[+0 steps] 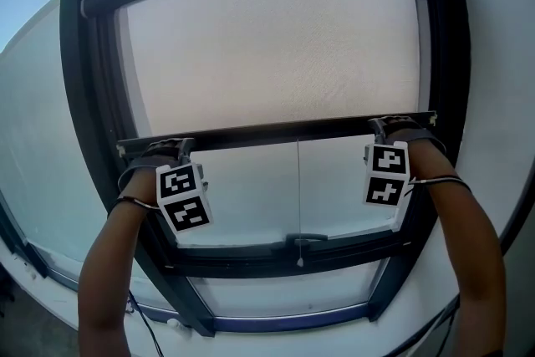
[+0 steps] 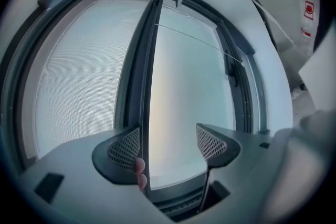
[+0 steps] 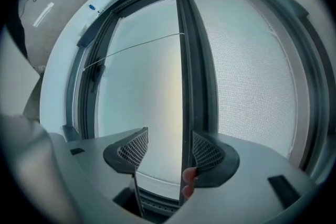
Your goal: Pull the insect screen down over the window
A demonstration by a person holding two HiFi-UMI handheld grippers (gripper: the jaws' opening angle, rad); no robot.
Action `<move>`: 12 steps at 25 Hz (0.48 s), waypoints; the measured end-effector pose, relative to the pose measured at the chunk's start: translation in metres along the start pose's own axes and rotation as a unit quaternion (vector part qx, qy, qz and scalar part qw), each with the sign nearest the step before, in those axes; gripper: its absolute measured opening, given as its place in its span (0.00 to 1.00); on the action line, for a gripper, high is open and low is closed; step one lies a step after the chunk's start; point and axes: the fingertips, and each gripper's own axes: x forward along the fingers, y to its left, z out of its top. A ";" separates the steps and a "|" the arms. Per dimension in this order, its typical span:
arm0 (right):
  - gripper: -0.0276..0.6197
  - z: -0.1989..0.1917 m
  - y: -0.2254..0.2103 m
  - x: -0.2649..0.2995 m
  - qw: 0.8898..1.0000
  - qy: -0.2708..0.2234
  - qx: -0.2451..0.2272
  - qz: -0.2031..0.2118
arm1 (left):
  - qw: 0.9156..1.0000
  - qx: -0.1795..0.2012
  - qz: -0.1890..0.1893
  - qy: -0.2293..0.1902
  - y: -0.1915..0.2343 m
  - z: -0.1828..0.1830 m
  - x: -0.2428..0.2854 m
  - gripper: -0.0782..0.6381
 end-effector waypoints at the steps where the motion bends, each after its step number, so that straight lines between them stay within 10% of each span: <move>1: 0.46 0.000 0.006 0.003 1.000 0.001 -0.002 0.005 | 1.000 0.002 -0.005 0.001 -0.006 0.000 0.002 0.58; 12: 0.46 -0.001 0.033 0.007 1.000 0.006 -0.004 0.020 | 1.000 -0.008 -0.011 -0.004 -0.031 0.002 0.010 0.58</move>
